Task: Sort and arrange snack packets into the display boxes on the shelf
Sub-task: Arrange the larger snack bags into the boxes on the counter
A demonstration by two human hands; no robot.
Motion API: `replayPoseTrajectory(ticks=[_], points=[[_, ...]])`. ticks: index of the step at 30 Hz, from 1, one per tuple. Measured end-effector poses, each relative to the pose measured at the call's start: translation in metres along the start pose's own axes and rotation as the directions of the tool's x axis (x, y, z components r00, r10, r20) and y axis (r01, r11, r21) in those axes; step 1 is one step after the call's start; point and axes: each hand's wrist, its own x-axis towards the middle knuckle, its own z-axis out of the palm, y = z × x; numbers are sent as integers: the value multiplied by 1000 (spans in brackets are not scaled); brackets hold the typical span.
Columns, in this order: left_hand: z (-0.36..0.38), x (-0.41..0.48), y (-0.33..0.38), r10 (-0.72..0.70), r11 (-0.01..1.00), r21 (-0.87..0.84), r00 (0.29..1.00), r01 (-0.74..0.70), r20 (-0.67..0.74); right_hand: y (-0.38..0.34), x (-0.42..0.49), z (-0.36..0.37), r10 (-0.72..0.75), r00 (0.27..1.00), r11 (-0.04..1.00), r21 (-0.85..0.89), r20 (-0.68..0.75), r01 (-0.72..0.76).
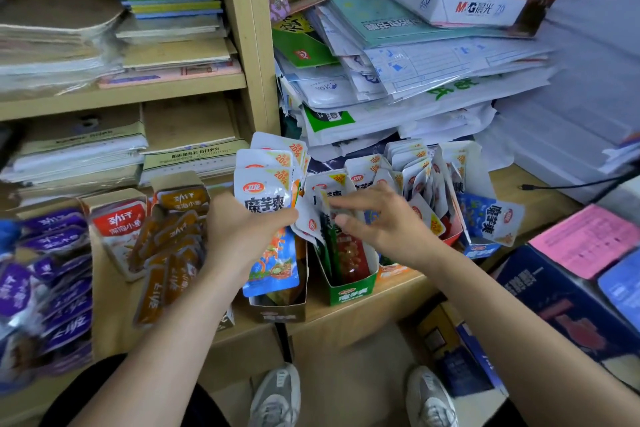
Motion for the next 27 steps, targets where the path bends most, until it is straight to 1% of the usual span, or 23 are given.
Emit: replayPoseTrajectory(ticks=[1,3,5,7,9,10,12,13,14,16,17,19,20,22,24,27], points=[[-1,-1,1,-2,1000,-26,1000,2,7,-1,-2,6,-14,998,1000,1,53,14],[-1,-3,3,-5,996,-92,1000,6,6,-4,-10,22,-34,992,998,-58,118,41],[-1,-6,6,10,992,-123,1000,-10,3,-7,-17,34,-56,990,985,-158,128,76],[2,-7,8,30,995,-94,1000,-30,5,-8,-20,37,-78,990,956,-272,114,106],[4,-7,7,34,999,-24,999,-34,-8,-9,-21,36,-94,989,933,-336,112,127],[4,-6,6,34,999,6,999,-34,-23,-10,-21,36,-101,988,933,-332,120,136],[5,-4,3,44,998,39,998,-42,-40,-9,-19,32,-100,988,957,-260,121,129],[5,-3,1,45,998,45,998,-43,-40,-6,-16,29,-99,991,965,-234,89,118],[4,-1,0,40,998,49,998,-39,-39,-3,-11,24,-104,994,960,-257,31,109],[3,0,-1,30,998,59,999,-27,-40,7,2,16,-130,989,903,-419,-66,91],[2,0,-2,27,998,63,999,-24,-43,10,9,13,-128,990,856,-511,-61,79],[2,0,-3,28,997,71,998,-25,-49,13,21,14,-95,995,743,-663,32,93],[2,0,-3,32,997,71,998,-28,-52,13,26,16,-68,995,695,-712,75,101],[3,-1,-3,40,997,63,997,-36,-59,10,32,19,-41,995,640,-762,90,95],[5,-1,-2,52,997,51,996,-49,-67,9,37,19,-44,996,611,-787,77,88],[7,-3,-2,61,998,34,995,-58,-81,11,41,16,1,998,631,-774,59,45]])
